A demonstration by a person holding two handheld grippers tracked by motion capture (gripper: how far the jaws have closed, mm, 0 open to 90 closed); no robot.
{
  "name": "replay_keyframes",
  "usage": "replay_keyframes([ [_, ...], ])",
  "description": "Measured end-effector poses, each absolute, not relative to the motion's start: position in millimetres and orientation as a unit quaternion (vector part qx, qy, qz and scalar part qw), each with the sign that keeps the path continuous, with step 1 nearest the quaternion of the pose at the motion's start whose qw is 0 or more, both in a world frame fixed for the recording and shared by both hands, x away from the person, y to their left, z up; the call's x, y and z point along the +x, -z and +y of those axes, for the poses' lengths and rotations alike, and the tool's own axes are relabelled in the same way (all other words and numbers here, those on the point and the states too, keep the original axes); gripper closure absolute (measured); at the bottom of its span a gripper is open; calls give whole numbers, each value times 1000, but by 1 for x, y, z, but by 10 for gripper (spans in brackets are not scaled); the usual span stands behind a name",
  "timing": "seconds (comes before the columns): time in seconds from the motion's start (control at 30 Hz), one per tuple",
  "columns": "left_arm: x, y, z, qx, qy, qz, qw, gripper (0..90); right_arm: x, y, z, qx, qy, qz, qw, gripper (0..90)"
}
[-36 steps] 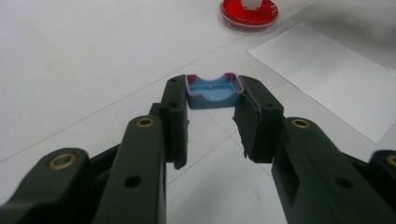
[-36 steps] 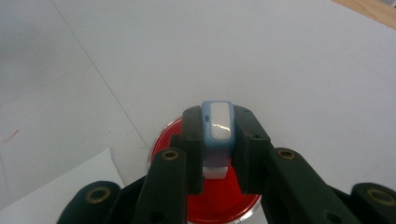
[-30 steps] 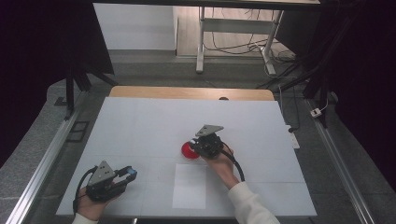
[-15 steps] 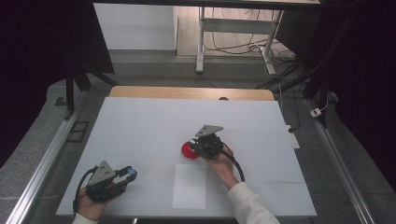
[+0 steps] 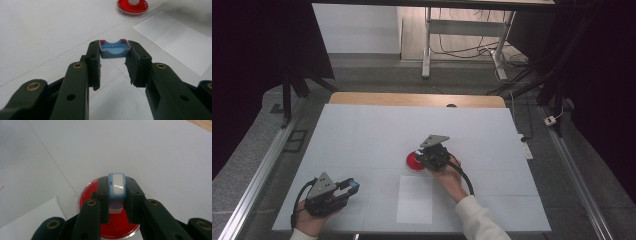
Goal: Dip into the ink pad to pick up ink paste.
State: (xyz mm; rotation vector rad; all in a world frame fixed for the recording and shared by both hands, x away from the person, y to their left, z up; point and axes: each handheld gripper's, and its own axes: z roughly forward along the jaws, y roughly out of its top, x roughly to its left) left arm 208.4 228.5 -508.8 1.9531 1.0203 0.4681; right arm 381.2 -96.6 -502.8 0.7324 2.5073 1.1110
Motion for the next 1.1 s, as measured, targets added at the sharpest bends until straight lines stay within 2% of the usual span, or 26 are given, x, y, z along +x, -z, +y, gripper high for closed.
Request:
replay_keyframes([
  [1.1, 209, 509, 228, 782, -187, 410, 430, 652, 380, 499, -101, 264, -402, 864, 152, 752],
])
